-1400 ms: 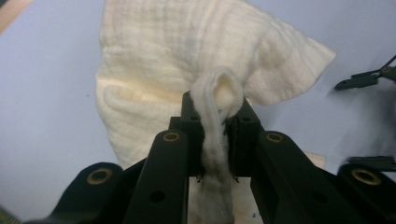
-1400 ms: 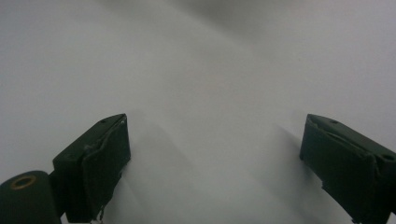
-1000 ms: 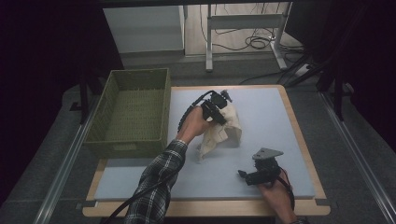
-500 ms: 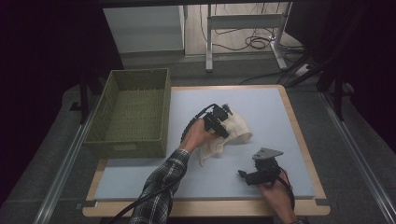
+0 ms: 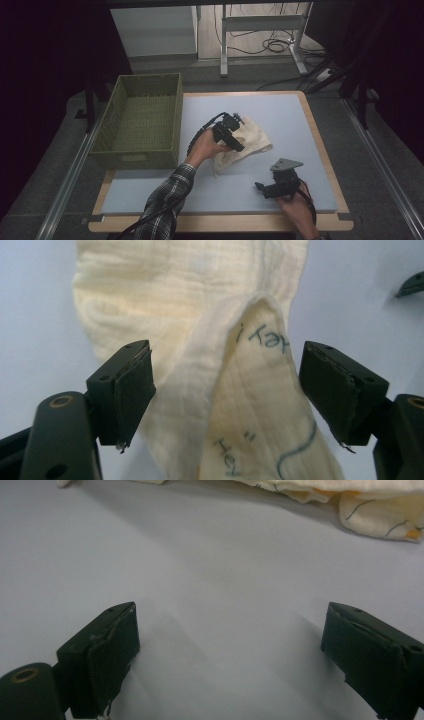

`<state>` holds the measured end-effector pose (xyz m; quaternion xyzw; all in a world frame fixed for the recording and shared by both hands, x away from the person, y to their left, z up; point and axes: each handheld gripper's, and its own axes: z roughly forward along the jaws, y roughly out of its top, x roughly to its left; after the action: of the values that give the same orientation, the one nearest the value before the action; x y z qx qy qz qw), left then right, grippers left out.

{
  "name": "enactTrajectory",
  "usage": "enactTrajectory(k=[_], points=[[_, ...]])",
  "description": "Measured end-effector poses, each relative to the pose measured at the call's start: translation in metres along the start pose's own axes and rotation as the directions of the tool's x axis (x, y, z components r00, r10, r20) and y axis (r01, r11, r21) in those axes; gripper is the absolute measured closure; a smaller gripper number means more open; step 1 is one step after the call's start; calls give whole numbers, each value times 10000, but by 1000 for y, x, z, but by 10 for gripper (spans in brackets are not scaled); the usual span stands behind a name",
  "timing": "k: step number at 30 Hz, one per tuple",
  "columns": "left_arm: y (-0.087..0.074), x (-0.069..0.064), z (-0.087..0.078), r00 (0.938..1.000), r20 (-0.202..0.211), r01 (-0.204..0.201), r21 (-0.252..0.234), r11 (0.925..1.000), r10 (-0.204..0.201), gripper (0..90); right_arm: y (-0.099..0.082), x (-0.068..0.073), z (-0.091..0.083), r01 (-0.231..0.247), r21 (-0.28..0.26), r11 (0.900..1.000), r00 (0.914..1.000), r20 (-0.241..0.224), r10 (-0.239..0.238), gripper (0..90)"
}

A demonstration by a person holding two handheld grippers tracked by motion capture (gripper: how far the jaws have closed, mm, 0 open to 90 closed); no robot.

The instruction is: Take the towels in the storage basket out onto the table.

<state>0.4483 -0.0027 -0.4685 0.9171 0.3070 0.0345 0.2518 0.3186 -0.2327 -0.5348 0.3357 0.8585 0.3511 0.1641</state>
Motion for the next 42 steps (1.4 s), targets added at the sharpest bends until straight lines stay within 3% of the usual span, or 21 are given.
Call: enactTrajectory(k=[6,12,18,25,30,36,42], points=[[-15,-1,-10,9996,-223,177,-100,9998,-179,234,0,0,0,-13,22,10000,10000,-31,13,83],[-32,0,-10,9953,-944,216,-7,9998,-216,256,0,-2,-1,-156,-15,9999,9998,-142,155,97],[-46,2,-9,9906,-1225,589,-202,9981,-610,256,1,-6,-4,-170,32,9999,9998,-107,170,190],[-64,2,-16,9883,-1125,963,-612,9935,-1028,255,4,-15,-8,-431,238,9988,9985,-315,439,271],[-73,-1,-26,9859,-1096,1170,-900,9890,-1266,254,5,-26,-12,-519,333,9981,9986,-63,522,299],[-87,-8,-33,9853,-1168,1126,-1015,9884,-1243,261,7,-45,-17,-853,183,9962,9964,41,852,339],[-100,-18,-36,9898,-1090,782,-1223,9894,-917,347,18,-62,-17,-994,72,9950,9949,155,993,408]])
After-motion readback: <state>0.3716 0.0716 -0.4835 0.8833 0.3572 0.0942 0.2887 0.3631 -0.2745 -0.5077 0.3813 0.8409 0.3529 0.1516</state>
